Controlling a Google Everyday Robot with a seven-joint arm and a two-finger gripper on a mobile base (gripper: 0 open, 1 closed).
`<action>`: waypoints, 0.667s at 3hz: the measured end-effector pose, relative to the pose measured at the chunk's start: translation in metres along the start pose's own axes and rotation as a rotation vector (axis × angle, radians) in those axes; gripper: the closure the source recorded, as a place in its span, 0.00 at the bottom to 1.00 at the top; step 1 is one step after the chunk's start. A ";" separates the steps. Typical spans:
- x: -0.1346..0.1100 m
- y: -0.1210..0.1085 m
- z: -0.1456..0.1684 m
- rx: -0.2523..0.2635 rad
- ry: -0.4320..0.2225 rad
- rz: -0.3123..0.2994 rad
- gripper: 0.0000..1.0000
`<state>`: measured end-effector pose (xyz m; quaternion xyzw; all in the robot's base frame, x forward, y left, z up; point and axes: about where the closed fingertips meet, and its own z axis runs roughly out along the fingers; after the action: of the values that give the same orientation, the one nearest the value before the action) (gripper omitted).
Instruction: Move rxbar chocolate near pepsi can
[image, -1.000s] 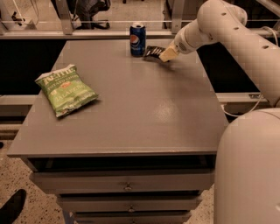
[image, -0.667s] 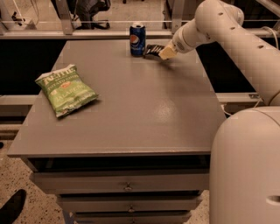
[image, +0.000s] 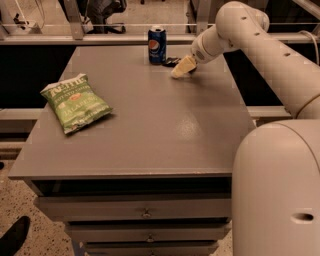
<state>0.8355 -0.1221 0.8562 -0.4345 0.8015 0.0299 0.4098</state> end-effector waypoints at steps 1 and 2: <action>0.002 0.000 -0.009 -0.010 -0.005 -0.002 0.00; 0.014 -0.025 -0.068 -0.006 -0.102 0.048 0.00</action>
Offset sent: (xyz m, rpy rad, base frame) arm -0.0525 -0.1215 0.0924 0.2080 -0.0937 -0.0378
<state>0.8068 -0.1741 0.8994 -0.4144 0.7896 0.0643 0.4479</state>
